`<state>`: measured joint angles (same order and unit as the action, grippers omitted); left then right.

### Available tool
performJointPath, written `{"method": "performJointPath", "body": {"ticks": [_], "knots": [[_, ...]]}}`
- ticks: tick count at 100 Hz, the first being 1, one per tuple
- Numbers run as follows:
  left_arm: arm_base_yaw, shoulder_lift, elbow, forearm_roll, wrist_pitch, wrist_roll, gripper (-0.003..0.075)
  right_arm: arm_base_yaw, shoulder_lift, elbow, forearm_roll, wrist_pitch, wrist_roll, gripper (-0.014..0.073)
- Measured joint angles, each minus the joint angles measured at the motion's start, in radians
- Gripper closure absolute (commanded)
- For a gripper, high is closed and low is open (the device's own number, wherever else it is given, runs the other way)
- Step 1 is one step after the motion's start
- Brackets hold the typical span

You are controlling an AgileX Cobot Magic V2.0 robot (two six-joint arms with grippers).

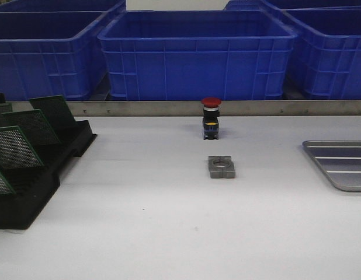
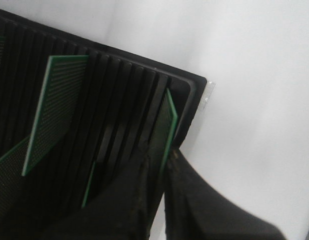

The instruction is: Place circuit board on tray

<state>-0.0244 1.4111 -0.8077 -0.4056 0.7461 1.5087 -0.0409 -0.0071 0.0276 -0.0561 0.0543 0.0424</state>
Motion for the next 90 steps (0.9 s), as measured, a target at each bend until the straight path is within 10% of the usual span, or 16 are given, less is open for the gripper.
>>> {"method": "performJointPath", "body": {"ticks": [61, 90], "knots": [[-0.032, -0.221, -0.002, 0.025, 0.026, -0.018, 0.0741, 0.0, 0.0, 0.0, 0.0, 0.0, 0.0, 0.0655], [-0.097, -0.331, -0.002, -0.261, 0.037, -0.018, 0.0741, 0.0, 0.0, 0.0, 0.0, 0.0, 0.0, 0.0655]]}}
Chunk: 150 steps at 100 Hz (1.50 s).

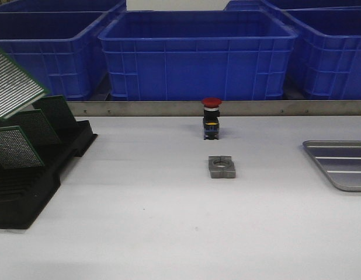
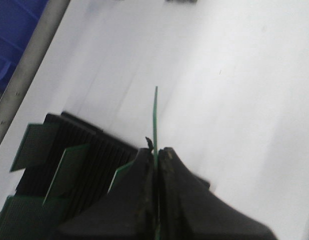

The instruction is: Place circuit board on tray

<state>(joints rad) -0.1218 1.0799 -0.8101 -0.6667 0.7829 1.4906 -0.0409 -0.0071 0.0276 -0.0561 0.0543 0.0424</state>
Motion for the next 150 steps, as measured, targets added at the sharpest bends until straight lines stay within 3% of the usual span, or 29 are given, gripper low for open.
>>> {"method": "performJointPath", "body": {"ticks": [25, 46, 93, 109, 129, 150], "knots": [[-0.083, 0.031, 0.002, -0.308, 0.024, 0.0, 0.0741, 0.0, 0.0, 0.0, 0.0, 0.0, 0.0, 0.0655], [-0.148, 0.107, 0.002, -0.433, 0.046, -0.002, 0.0741, 0.0, 0.0, 0.0, 0.0, 0.0, 0.0, 0.0655], [-0.215, 0.243, 0.002, -0.473, 0.073, -0.002, 0.0741, 0.0, 0.0, -0.012, 0.005, -0.019, 0.018, 0.0655], [-0.215, 0.243, 0.002, -0.474, 0.075, -0.002, 0.0741, 0.0, 0.032, -0.136, 0.024, 0.106, 0.04, 0.0655], [-0.215, 0.243, 0.002, -0.474, 0.075, -0.004, 0.0741, 0.0, 0.219, -0.308, 0.029, 0.311, 0.043, 0.0655], [-0.215, 0.243, 0.002, -0.474, 0.075, -0.004, 0.0741, 0.0, 0.451, -0.439, 0.033, 0.381, 0.043, 0.0606]]}}
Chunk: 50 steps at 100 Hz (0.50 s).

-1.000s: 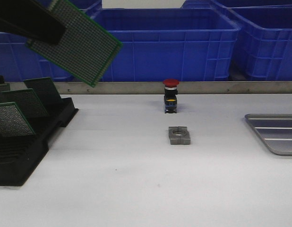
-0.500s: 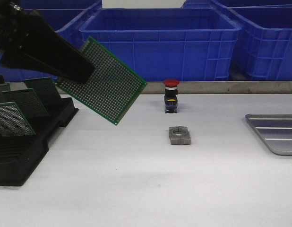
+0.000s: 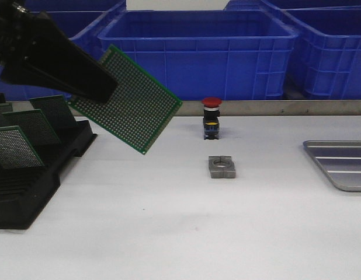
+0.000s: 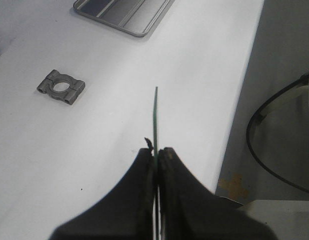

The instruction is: Place circuit board on tray

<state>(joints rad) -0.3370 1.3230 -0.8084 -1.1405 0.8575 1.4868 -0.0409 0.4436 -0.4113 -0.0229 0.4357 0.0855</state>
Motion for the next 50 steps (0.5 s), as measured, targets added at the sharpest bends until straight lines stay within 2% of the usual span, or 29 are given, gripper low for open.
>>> {"method": "performJointPath", "body": {"ticks": [12, 24, 36, 43, 50], "knots": [[0.0, 0.0, 0.0, 0.0, 0.0, 0.0, 0.0741, 0.0, 0.117, -0.057, 0.001, 0.017, 0.0, 0.0477], [0.0, 0.0, 0.0, 0.0, 0.0, 0.0, 0.0741, 0.0, 0.213, -0.107, 0.023, 0.049, 0.002, 0.0288], [0.0, 0.0, 0.0, -0.002, 0.0, 0.0, 0.0741, 0.002, 0.288, -0.159, 0.048, 0.084, -0.015, 0.0148], [0.0, 0.0, 0.0, -0.002, 0.0, 0.0, 0.0741, 0.01, 0.32, -0.189, 0.077, 0.103, -0.063, 0.0101], [0.0, 0.0, 0.0, -0.002, 0.0, 0.0, 0.0741, 0.03, 0.35, -0.218, 0.133, 0.113, -0.139, 0.0097]]}}
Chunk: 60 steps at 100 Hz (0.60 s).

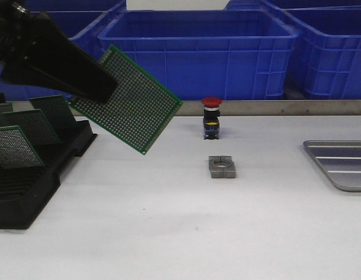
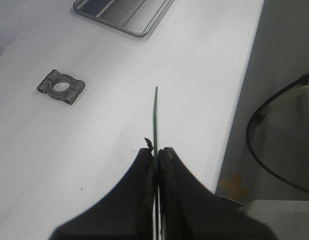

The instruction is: Place circuit board on tray

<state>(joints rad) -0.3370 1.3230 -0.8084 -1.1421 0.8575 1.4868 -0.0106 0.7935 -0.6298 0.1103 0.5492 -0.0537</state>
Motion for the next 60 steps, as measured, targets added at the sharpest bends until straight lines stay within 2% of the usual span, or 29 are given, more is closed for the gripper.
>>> {"method": "performJointPath", "body": {"ticks": [13, 27, 60], "knots": [[0.0, 0.0, 0.0, 0.0, 0.0, 0.0, 0.0741, 0.058, 0.054, -0.047, 0.174, 0.015, -0.193, 0.0097], [0.0, 0.0, 0.0, 0.0, 0.0, 0.0, 0.0741, 0.127, 0.122, -0.069, 0.398, 0.039, -0.479, 0.0097], [0.0, 0.0, 0.0, 0.0, 0.004, 0.0, 0.0741, 0.215, 0.29, -0.077, 0.953, 0.162, -1.289, 0.0097]]}}
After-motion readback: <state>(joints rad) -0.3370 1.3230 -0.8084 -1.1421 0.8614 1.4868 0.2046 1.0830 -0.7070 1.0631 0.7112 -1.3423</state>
